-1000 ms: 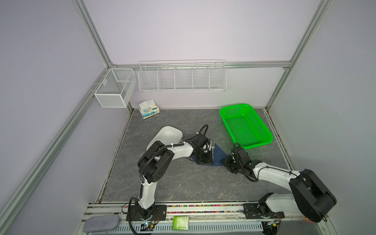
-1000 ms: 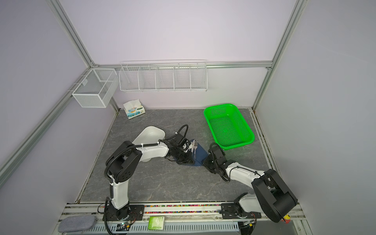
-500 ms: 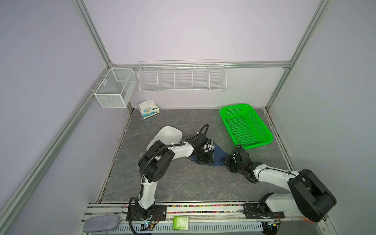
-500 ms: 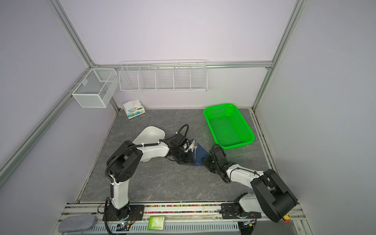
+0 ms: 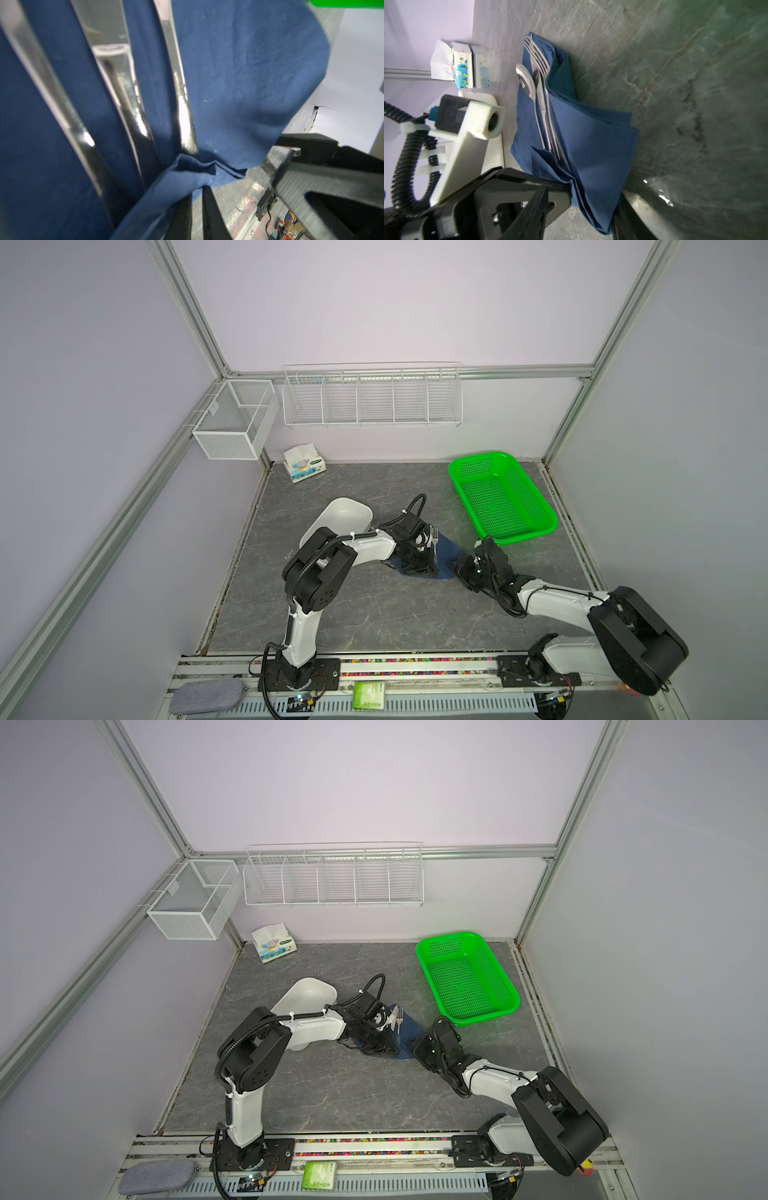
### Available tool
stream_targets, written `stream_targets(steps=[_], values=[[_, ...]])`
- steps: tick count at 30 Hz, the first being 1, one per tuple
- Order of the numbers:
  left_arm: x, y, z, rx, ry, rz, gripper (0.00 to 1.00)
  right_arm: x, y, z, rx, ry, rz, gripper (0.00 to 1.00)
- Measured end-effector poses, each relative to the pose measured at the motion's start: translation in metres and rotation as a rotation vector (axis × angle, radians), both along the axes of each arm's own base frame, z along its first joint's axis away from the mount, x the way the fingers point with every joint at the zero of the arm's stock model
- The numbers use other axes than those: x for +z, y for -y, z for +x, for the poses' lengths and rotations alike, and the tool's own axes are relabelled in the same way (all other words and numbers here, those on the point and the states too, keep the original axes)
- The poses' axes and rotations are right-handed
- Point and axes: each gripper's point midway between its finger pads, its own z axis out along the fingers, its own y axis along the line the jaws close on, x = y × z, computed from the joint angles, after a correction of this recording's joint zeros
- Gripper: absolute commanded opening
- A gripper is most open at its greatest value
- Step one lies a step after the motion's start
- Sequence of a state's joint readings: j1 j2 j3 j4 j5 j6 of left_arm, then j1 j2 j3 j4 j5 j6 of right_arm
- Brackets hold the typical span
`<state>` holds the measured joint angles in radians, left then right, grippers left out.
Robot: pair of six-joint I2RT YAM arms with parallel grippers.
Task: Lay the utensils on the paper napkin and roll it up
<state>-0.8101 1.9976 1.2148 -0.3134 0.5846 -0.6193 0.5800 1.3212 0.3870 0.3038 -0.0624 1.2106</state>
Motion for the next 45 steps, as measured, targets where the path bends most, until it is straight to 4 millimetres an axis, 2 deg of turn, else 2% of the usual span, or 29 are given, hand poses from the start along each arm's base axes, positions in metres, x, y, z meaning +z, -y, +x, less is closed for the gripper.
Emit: stream_targets(steps=[8, 16, 29, 33, 45], values=[[0.0, 0.0, 0.0, 0.0, 0.0, 0.0, 0.13, 0.008, -0.004, 0.002, 0.017, 0.042, 0.006, 0.53], [0.0, 0.0, 0.0, 0.0, 0.0, 0.0, 0.13, 0.006, -0.005, -0.001, 0.049, 0.052, -0.027, 0.54], [0.0, 0.0, 0.0, 0.001, 0.001, 0.0, 0.13, -0.011, 0.004, 0.006, 0.085, 0.041, -0.06, 0.54], [0.0, 0.0, 0.0, 0.001, 0.0, 0.001, 0.13, -0.011, 0.005, 0.009, 0.101, 0.072, -0.042, 0.53], [0.0, 0.0, 0.0, 0.0, 0.0, 0.0, 0.13, -0.01, 0.023, 0.018, 0.051, 0.145, 0.012, 0.57]])
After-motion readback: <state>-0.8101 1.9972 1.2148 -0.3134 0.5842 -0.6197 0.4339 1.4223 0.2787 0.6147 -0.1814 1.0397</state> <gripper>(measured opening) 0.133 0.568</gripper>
